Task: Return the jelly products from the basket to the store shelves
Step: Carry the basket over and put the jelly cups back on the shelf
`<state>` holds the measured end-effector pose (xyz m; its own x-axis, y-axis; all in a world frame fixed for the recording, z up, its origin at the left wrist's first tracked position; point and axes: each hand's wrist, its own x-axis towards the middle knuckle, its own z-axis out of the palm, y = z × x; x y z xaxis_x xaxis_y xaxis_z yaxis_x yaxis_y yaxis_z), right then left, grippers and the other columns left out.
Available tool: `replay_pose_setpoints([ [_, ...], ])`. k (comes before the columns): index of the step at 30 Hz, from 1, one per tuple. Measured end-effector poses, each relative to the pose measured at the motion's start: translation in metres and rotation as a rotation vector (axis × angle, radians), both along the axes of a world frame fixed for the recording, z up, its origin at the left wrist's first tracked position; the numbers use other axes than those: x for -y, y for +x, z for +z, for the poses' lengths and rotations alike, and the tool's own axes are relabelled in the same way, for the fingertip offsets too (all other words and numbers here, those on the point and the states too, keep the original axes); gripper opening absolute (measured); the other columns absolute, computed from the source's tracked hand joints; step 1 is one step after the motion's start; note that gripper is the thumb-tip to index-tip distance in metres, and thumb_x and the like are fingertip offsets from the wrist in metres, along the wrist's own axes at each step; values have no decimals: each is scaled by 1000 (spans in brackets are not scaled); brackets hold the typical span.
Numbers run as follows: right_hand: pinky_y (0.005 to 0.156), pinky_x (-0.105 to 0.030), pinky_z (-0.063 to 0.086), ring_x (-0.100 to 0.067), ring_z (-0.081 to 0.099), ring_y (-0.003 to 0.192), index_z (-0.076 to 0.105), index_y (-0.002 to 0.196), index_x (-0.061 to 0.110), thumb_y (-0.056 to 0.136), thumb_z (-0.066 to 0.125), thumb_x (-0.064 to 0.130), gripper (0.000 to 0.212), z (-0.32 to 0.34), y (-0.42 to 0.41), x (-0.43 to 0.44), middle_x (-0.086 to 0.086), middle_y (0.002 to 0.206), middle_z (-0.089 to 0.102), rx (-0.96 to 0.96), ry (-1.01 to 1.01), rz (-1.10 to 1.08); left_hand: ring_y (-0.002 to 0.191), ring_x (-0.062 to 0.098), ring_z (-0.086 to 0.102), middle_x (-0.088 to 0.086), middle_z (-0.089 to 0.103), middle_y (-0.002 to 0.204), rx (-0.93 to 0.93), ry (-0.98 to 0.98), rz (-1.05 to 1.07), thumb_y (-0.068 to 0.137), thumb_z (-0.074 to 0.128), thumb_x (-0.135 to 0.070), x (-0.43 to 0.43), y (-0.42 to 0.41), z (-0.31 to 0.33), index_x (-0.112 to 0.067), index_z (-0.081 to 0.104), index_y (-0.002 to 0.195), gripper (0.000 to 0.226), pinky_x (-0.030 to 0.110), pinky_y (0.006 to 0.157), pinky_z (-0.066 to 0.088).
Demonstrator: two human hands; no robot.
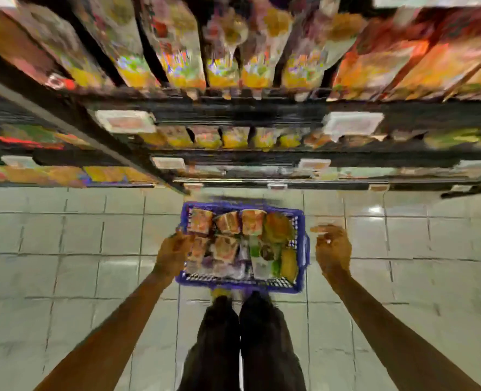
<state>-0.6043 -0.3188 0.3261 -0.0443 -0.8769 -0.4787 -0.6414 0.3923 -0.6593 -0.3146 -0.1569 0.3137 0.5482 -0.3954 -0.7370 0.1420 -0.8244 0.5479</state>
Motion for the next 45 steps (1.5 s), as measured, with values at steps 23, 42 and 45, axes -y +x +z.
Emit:
replay_pose_setpoints([
  [23,79,-43,50,-37,63,91,62,107,4,82,76,28,38,-338,-53,-16,-20,101,67,-236,338,-236,102,37,56,16,58,112,598,201,65,77,75,-22,-49,48,-310,-7,52,112,45,48,88,45],
  [42,70,-34,46,-23,58,74,60,97,15,80,78,14,24,-310,-73,-24,-9,89,62,-80,391,-456,69,22,57,5,61,79,180,303,330,86,64,-47,-40,38,-285,-14,59,89,33,37,71,47],
  [45,57,-28,43,-14,55,64,61,98,17,79,78,16,25,-276,-96,-39,-4,81,61,-64,380,-555,65,22,56,5,60,76,218,302,272,84,65,-49,-29,25,-248,-19,56,75,33,33,63,49],
])
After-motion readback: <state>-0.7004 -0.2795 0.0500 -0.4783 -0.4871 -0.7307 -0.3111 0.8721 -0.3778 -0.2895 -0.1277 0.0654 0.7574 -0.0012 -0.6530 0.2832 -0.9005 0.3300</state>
